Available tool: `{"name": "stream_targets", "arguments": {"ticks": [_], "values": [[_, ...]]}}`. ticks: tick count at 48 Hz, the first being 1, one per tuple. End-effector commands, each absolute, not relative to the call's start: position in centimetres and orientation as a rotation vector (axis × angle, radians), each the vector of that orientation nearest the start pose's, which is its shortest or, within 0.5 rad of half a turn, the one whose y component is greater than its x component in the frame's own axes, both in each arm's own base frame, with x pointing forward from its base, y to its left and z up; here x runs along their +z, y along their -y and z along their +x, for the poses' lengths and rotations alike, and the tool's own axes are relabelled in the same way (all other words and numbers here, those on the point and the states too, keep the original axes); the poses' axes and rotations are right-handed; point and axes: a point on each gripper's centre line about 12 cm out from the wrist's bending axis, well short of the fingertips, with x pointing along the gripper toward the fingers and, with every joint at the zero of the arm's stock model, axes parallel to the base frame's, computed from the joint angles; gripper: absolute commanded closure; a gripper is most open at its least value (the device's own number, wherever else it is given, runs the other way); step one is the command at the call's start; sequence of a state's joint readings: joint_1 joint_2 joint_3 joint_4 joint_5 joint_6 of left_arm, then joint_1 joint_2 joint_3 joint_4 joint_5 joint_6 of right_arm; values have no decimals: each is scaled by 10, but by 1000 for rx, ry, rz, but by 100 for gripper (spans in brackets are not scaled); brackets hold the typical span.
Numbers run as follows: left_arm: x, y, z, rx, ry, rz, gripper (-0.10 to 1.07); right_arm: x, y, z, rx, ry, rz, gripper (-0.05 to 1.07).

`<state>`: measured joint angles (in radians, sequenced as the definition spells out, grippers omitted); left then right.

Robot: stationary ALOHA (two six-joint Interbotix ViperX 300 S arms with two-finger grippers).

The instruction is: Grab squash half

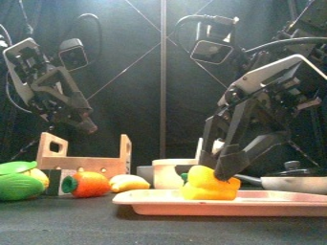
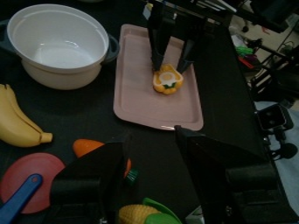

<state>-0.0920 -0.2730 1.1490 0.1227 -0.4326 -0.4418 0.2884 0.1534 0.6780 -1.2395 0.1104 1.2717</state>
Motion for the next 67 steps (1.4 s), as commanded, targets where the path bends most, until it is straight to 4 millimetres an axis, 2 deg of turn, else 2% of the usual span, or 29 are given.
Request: {"name": "stream_targets", "arguments": {"ticks": [1, 20, 27, 44, 60, 67], "values": [[157, 32, 279, -70, -445, -319, 15, 116, -98, 377, 158, -816, -123, 21], [157, 32, 279, -71, -443, -319, 15, 114, -94, 377, 129, -829, -88, 42], [157, 32, 279, -71, -445, -317, 15, 120, -92, 375, 119, -818, -82, 43], [158, 32, 279, -72, -440, -318, 15, 149, -88, 367, 109, -753, -72, 43], [157, 32, 279, -71, -441, -317, 15, 149, -86, 367, 104, -752, -78, 43], [158, 32, 280, -72, -438, -316, 15, 153, -78, 370, 73, -744, -80, 43]]}}
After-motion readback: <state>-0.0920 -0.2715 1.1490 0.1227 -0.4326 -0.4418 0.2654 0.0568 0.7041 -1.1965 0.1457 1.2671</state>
